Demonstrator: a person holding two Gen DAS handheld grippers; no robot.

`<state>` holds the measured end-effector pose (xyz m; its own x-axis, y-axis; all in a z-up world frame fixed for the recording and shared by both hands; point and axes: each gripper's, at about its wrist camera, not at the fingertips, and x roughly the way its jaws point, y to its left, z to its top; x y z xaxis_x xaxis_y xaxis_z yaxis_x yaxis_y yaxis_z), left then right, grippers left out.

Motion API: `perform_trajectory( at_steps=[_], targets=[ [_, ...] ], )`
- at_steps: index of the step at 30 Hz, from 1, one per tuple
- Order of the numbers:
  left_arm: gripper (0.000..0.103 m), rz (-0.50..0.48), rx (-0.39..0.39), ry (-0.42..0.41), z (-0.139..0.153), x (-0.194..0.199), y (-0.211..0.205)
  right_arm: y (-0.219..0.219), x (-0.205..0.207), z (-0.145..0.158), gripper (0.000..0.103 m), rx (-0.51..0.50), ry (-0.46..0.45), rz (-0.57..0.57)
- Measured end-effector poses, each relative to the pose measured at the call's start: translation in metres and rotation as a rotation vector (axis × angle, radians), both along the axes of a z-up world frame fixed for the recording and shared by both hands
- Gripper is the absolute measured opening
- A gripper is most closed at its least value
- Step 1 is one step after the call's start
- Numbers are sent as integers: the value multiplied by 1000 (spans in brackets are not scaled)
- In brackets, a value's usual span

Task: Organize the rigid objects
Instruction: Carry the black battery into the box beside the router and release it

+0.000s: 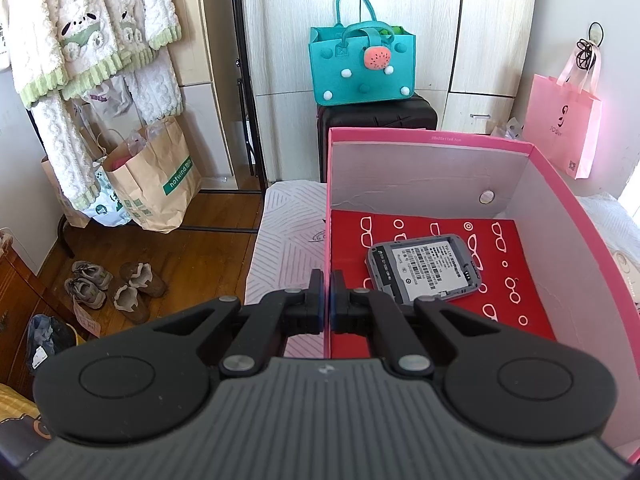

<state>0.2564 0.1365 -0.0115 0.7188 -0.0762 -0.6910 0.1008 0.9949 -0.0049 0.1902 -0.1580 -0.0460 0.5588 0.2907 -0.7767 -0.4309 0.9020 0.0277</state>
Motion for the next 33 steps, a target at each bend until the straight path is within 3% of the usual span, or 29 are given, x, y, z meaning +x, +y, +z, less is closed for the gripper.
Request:
perform_trajectory(
  at_steps=[12,18,23,29,33],
  targets=[
    [2,-2,-1,-3,0,1,1,-13,-9,66,54,71,-140,-6],
    [2,-1,-1,-5,0,1,0,6,1,108,54,124,-183,125],
    [2,-1,2,-6,0,0,0,45,27,117,54,158,-121,319],
    [3,-9,-6,-4,0,0,2,104,64,91,54,-67,-112,434],
    [3,-5,-22,8,0,1,5,124,87,70,54,-182,-74,439]
  ],
)
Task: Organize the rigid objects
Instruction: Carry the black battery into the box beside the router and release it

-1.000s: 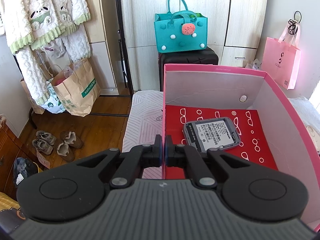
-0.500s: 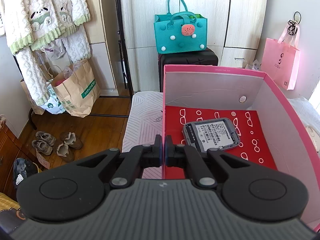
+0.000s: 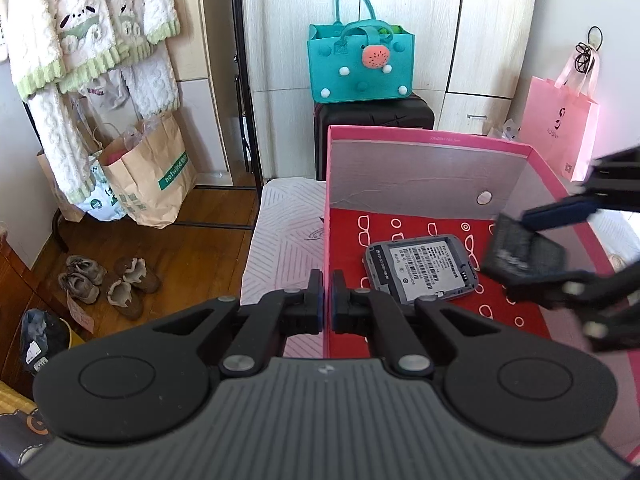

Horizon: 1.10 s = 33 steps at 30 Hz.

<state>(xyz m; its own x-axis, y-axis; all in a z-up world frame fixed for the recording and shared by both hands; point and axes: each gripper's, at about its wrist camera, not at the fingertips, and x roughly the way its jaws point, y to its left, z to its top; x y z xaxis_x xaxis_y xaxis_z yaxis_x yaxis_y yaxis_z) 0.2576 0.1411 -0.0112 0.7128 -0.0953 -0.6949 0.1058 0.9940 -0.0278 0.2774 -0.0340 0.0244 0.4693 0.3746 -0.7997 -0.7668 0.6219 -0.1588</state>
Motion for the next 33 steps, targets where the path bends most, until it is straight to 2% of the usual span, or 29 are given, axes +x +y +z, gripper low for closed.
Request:
perform_trajectory(
  at_steps=[9,12,17,24,33],
  targets=[
    [3,-1,75,-53,1,-5,-10,14,29,-22,54,-275,-79,-47],
    [3,-1,64,-51,1,-5,-9,19,33,-31,54,-365,-111,-34],
    [3,0,52,-53,1,-7,-6,24,38,-39,54,-434,-99,-7],
    [3,-4,49,-52,1,-7,-7,27,44,-46,54,-442,-62,-27],
    [3,-4,33,-50,2,-6,-5,27,54,-40,54,-320,82,-110]
  ],
)
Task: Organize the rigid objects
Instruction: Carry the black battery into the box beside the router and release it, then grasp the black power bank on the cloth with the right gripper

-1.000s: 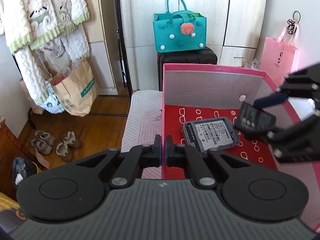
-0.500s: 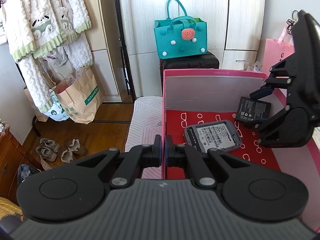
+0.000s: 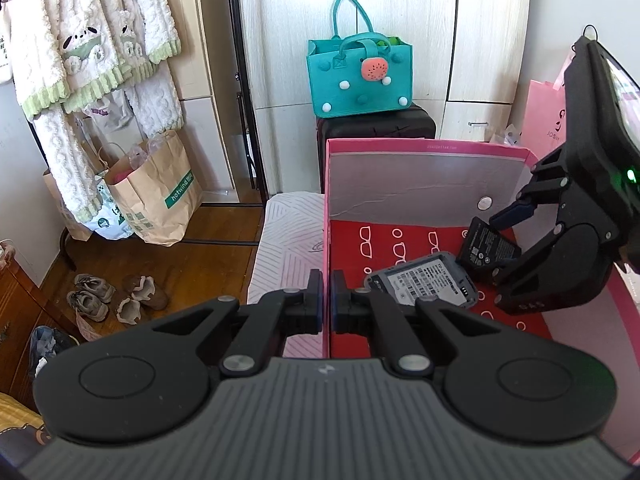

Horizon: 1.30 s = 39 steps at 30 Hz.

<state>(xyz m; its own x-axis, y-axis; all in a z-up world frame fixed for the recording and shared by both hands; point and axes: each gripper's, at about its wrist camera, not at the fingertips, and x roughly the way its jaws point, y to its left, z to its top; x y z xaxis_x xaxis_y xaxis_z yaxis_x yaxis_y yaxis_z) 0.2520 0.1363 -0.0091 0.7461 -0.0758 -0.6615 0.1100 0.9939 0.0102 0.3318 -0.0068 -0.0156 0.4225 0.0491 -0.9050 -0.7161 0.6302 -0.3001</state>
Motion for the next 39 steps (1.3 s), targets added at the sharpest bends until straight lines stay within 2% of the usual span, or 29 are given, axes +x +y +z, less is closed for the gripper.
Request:
perform_trajectory(
  at_steps=[4,11,15,20,26,35,37,39],
  targets=[
    [3,2,-11,2,0,0,1,-16,3,21,54,127,16,-80],
    [3,5,-19,4,0,1,3,-72,-24,75,54,453,15,-161],
    [3,7,-19,5,0,1,3,-103,-43,89,55,539,2,-186],
    [3,8,-9,6,-1,1,1,-139,-76,94,55,555,-49,-240],
    [3,6,-19,19,-2,2,1,-181,-119,89,55,541,-63,-303],
    [3,25,-41,3,-1,0,4,-230,-166,39,61,519,9,-459],
    [3,23,-36,3,-1,0,4,-236,-172,27,68,507,16,-472],
    [3,20,-32,3,-2,0,4,-242,-176,15,69,484,22,-484]
  ],
)
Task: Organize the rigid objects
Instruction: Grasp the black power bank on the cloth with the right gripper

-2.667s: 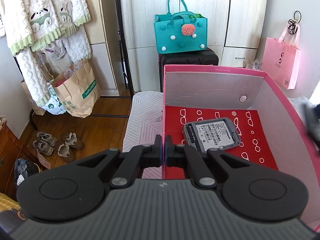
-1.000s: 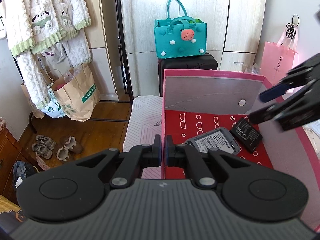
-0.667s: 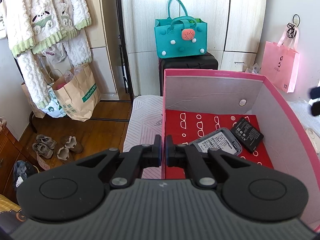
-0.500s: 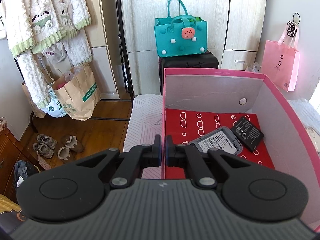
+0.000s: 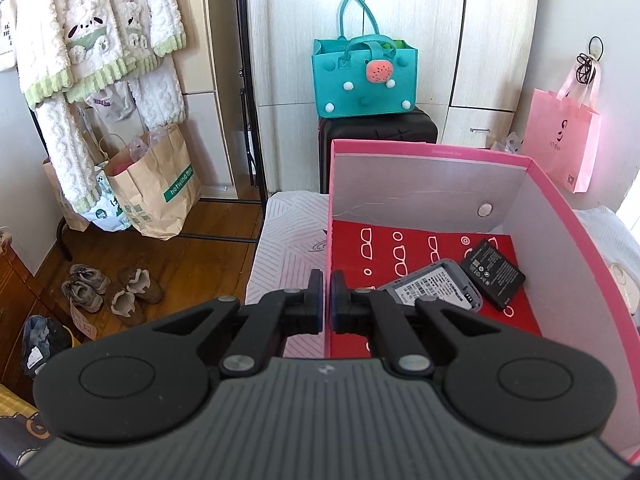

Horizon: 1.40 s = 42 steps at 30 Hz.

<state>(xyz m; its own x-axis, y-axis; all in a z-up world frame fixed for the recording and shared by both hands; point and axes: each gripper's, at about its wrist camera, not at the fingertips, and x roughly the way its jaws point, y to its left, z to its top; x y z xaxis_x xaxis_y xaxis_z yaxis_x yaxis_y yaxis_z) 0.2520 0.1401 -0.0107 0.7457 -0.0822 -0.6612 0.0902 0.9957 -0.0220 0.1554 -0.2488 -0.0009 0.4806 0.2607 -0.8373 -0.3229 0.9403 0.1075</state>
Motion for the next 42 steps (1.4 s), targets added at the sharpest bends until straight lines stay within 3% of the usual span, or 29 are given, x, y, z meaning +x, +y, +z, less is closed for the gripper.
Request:
perform_trajectory(
  at_steps=[8,16,20,24,26,28,31,33,35,37,42],
  targets=[
    [2,-4,17,18,0,2,-3,-7,-9,-23,72,-163,-28,67],
    [4,-80,88,164,9,0,-8,5,-3,-36,84,-400,-87,278],
    [5,-101,107,197,13,-10,-9,6,9,-40,84,-375,-72,337],
    [7,-105,97,241,15,-14,-7,9,22,-36,74,-282,-26,255],
    [7,-112,118,250,15,-16,-10,15,21,-30,59,-249,-49,232],
    [7,-121,141,252,14,-17,-12,18,22,-26,37,-196,-40,195],
    [6,-105,109,230,15,-21,-7,23,20,-25,33,-137,-36,202],
    [6,-101,98,210,13,-24,-5,22,20,-26,38,-145,-51,199],
    [4,-101,113,193,11,-25,-6,18,20,-27,50,-158,-58,224],
    [3,-94,101,198,10,-22,-5,10,20,-29,72,-158,-61,240],
    [3,-76,102,199,5,-12,-8,-5,28,-38,76,-149,-39,242]
  ],
)
